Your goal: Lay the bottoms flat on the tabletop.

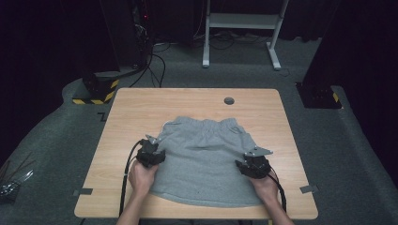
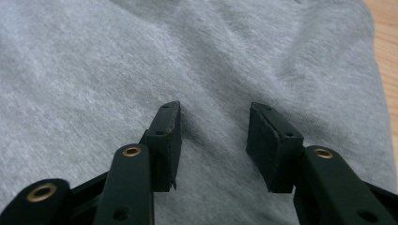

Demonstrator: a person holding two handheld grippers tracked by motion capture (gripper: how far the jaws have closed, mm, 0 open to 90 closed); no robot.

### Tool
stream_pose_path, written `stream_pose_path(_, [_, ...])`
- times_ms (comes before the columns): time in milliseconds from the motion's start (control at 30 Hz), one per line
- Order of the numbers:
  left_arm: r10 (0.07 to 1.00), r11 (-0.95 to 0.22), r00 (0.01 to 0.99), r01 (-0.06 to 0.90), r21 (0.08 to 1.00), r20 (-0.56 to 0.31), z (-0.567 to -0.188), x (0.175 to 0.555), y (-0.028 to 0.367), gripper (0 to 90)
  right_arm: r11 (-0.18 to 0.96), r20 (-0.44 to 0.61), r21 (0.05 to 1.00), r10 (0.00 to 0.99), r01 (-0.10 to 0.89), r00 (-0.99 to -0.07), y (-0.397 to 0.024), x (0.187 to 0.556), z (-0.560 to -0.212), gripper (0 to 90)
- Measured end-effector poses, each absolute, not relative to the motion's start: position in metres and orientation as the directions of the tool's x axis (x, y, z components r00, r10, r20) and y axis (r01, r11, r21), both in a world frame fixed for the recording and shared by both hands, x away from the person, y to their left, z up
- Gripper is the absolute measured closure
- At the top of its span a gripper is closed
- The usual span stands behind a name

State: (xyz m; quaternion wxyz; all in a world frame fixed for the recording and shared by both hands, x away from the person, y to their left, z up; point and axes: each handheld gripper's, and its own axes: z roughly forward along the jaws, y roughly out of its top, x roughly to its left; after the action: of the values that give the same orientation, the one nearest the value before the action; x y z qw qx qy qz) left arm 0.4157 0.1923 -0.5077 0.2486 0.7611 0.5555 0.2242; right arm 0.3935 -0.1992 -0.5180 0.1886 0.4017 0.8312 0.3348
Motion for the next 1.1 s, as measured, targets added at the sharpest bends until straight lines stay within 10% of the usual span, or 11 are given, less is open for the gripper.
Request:
stream_pose_path(400, [0.943, -0.267, 0.334, 0.729, 0.63, 0.014, -0.51, 0.363, 0.201, 42.7, 0.425, -0.065, 0.736, 0.819, 0.528, -0.57, -0.204, 0.406, -0.522, 53.7])
stream_pose_path(700, [0.894, -0.37, 0.447, 0.699, 0.612, 0.029, -0.505, 0.349, 0.187, 84.8, 0.493, 0.006, 0.736, 0.682, 0.465, -0.731, -0.163, 0.378, -0.509, 57.3])
stream_pose_path(867, [0.896, -0.35, 0.443, 0.701, 0.621, 0.005, -0.506, 0.338, 0.188, 85.2, 0.559, 0.016, 0.705, 0.602, 0.436, -0.798, -0.144, 0.371, -0.518, 83.8])
stream_pose_path(1100, [0.898, -0.318, 0.439, 0.682, 0.658, -0.022, -0.503, 0.328, 0.185, 70.5, 0.585, 0.001, 0.715, 0.548, 0.384, -0.836, -0.153, 0.348, -0.509, 85.7])
